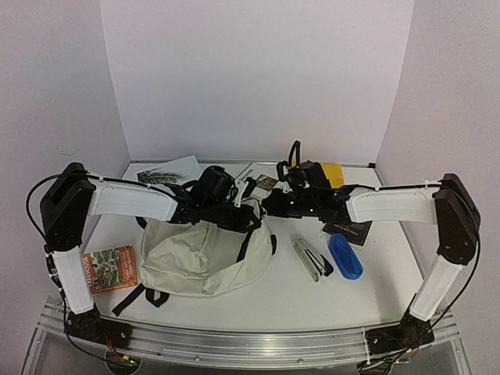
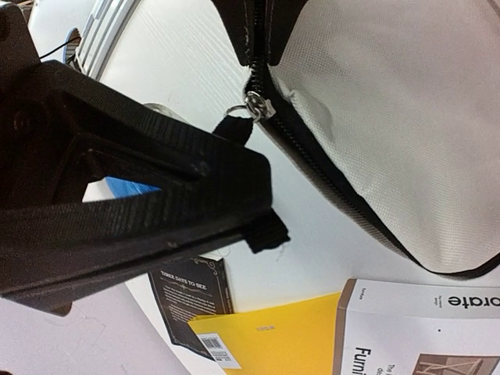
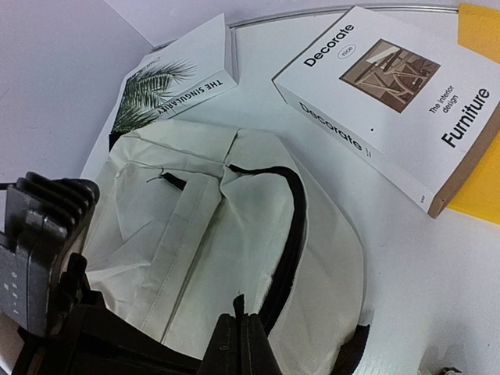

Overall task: Pack the student bag
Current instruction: Unzip the student bag at the center of the board.

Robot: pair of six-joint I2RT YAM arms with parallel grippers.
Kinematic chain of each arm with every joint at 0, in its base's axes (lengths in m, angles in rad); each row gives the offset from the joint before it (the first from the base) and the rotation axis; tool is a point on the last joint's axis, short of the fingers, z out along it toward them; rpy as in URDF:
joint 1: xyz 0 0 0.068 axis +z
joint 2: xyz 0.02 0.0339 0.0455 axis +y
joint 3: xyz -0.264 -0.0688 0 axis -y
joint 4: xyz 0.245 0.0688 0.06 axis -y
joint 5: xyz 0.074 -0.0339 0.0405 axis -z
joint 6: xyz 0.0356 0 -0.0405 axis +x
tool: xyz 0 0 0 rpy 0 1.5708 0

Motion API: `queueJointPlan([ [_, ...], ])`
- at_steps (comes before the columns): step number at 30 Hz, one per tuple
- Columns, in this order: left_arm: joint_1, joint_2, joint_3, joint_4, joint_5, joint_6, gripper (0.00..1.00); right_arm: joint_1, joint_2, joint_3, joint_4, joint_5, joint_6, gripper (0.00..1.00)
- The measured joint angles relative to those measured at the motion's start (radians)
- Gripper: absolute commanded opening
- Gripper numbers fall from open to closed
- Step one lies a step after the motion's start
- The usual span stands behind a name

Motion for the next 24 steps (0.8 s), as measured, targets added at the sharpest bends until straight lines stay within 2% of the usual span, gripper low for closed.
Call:
queueJointPlan([
  [11, -0.005, -0.056, 0.0, -0.073, 0.17, 0.104, 0.0, -0.046, -0.006, 0.0, -0.011, -0.012, 0.01, 0.0],
  [17, -0.033, -0.102, 0.0, -0.127, 0.217, 0.131, 0.0, -0.092, -0.001, 0.0, -0.012, -0.038, 0.02, 0.0],
  [24, -0.048, -0.135, 0.0, -0.19, 0.31, 0.144, 0.0, -0.114, 0.082, 0.025, -0.004, -0.072, 0.015, 0.0],
])
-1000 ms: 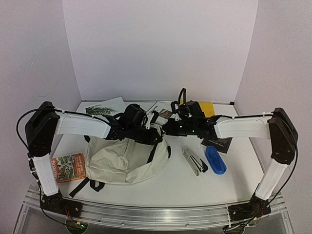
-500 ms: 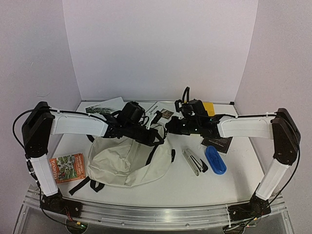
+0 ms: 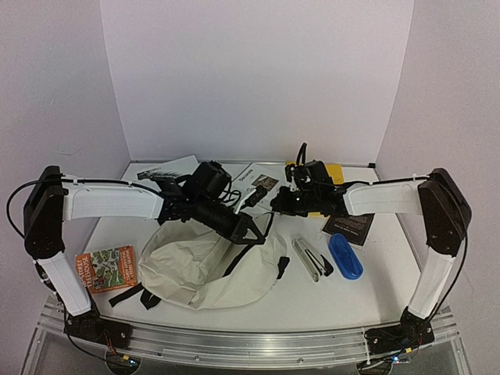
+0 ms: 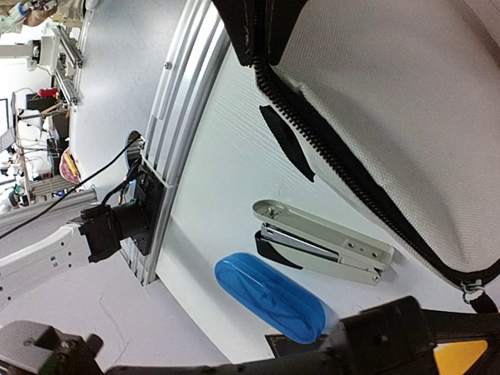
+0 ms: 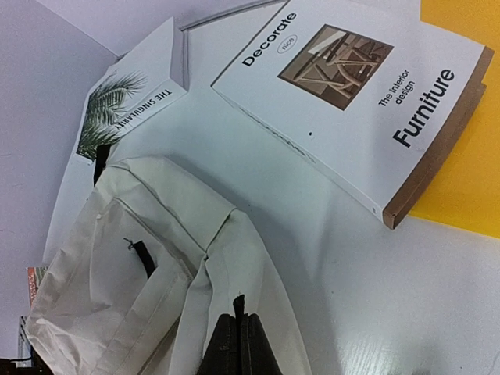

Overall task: Pack the student bag
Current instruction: Unzip the student bag at the center of the board.

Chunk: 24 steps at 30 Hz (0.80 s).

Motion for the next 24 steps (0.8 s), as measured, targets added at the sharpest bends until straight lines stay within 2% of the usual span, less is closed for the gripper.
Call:
queueJointPlan([
  [7, -0.009, 0.0, -0.002, -0.095, 0.026, 0.009, 0.02, -0.003, 0.095, 0.03, 0.021, -0.056, -0.003, 0.0],
  [9, -0.009, 0.0, -0.007, -0.114, 0.024, 0.009, 0.09, -0.003, 0.11, 0.037, 0.029, -0.076, -0.003, 0.0],
  [13, -0.016, -0.002, -0.015, -0.144, 0.008, -0.003, 0.32, -0.003, 0.113, 0.037, 0.046, -0.099, -0.003, 0.0],
  [17, -0.028, -0.004, -0.015, -0.116, -0.021, -0.042, 0.47, -0.011, 0.112, 0.024, 0.087, -0.111, -0.003, 0.0],
  [24, -0.024, 0.058, 0.069, -0.001, -0.139, -0.156, 0.56, -0.016, 0.086, -0.037, 0.106, -0.119, 0.001, 0.0],
])
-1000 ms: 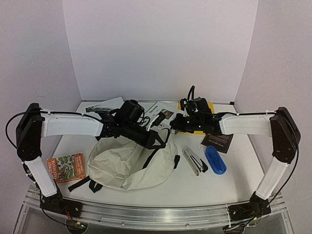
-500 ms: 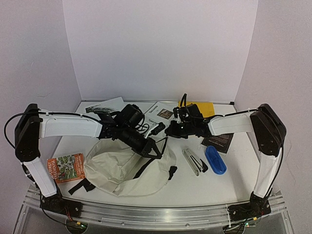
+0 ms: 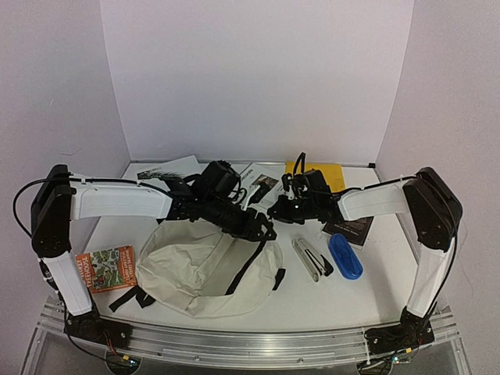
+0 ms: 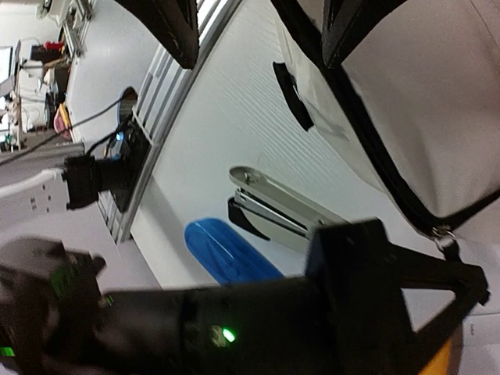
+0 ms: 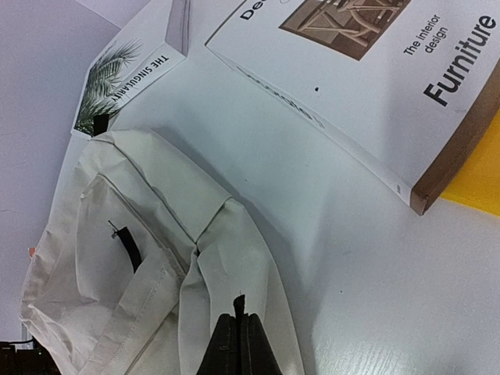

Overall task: Pack the student bag
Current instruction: Unzip the student bag at the center of the board.

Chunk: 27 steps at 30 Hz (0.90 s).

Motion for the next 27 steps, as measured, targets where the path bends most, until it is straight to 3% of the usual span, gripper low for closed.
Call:
queueJointPlan([
  [6, 0.027, 0.063, 0.053, 0.014, -0.114, -0.047, 0.54, 0.0, -0.041, -0.009, 0.006, -0.003, 0.0, 0.0],
  [12, 0.031, 0.123, 0.094, 0.013, -0.123, -0.051, 0.52, 0.0, -0.049, -0.009, 0.01, -0.005, 0.0, 0.0],
  [16, 0.029, 0.148, 0.114, -0.004, -0.126, -0.056, 0.37, 0.0, -0.049, -0.009, 0.011, -0.005, 0.0, 0.0],
  [19, 0.029, 0.163, 0.126, -0.016, -0.141, -0.061, 0.16, 0.0, -0.05, -0.009, 0.011, -0.006, 0.0, 0.0],
  [22, 0.029, 0.164, 0.126, -0.027, -0.154, -0.068, 0.03, 0.0, -0.05, -0.009, 0.011, -0.006, 0.0, 0.0],
  [27, 0.029, 0.164, 0.126, -0.029, -0.156, -0.073, 0.0, 0.0, -0.05, -0.009, 0.011, -0.005, -0.001, 0.0],
])
